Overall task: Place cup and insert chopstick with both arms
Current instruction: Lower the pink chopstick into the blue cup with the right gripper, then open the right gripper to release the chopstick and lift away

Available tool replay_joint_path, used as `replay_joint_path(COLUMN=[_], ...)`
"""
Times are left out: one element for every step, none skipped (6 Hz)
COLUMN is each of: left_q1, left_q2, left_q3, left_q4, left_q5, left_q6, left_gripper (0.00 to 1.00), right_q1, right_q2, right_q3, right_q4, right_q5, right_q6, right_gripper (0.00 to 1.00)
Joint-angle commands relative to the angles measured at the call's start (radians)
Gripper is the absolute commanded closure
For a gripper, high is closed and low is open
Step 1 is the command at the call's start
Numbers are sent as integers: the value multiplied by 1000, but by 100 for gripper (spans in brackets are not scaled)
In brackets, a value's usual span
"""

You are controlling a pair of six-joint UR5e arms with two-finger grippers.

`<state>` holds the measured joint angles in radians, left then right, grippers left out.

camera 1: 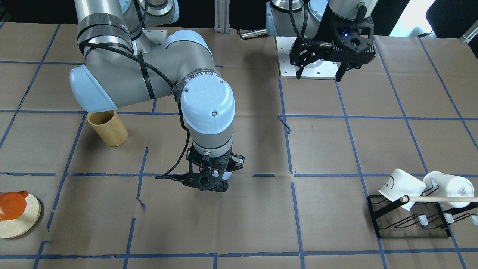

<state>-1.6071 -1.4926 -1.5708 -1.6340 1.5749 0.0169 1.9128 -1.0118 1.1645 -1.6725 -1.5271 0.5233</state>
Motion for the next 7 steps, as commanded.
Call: replay_joint_path(left_q1=[1, 1, -1, 1, 1, -1, -1], left_q2=[0, 0, 0, 0, 0, 0, 0], left_q3=[0, 0, 0, 0, 0, 2, 2], left_q4=[0, 0, 0, 0, 0, 0, 0], left_q5=[0, 0, 0, 0, 0, 0, 2], left_q6=[0, 0, 0, 0, 0, 0, 0], left_gripper=[1, 1, 1, 1, 1, 1, 1], right_q1=[-15, -35, -79, -156, -216, -248, -283], right_q2=[-10, -37, -89, -161, -227, -310, -418], right_q3=[-6, -19, -19, -3, 21, 115, 258], right_q4=[7, 8, 72, 168, 253, 261, 217], right_q5=[25, 33, 28, 21, 15, 1, -28], right_q6=[-3, -18, -93, -194, -304, -328, -350], right_gripper=[0, 0, 0, 0, 0, 0, 0])
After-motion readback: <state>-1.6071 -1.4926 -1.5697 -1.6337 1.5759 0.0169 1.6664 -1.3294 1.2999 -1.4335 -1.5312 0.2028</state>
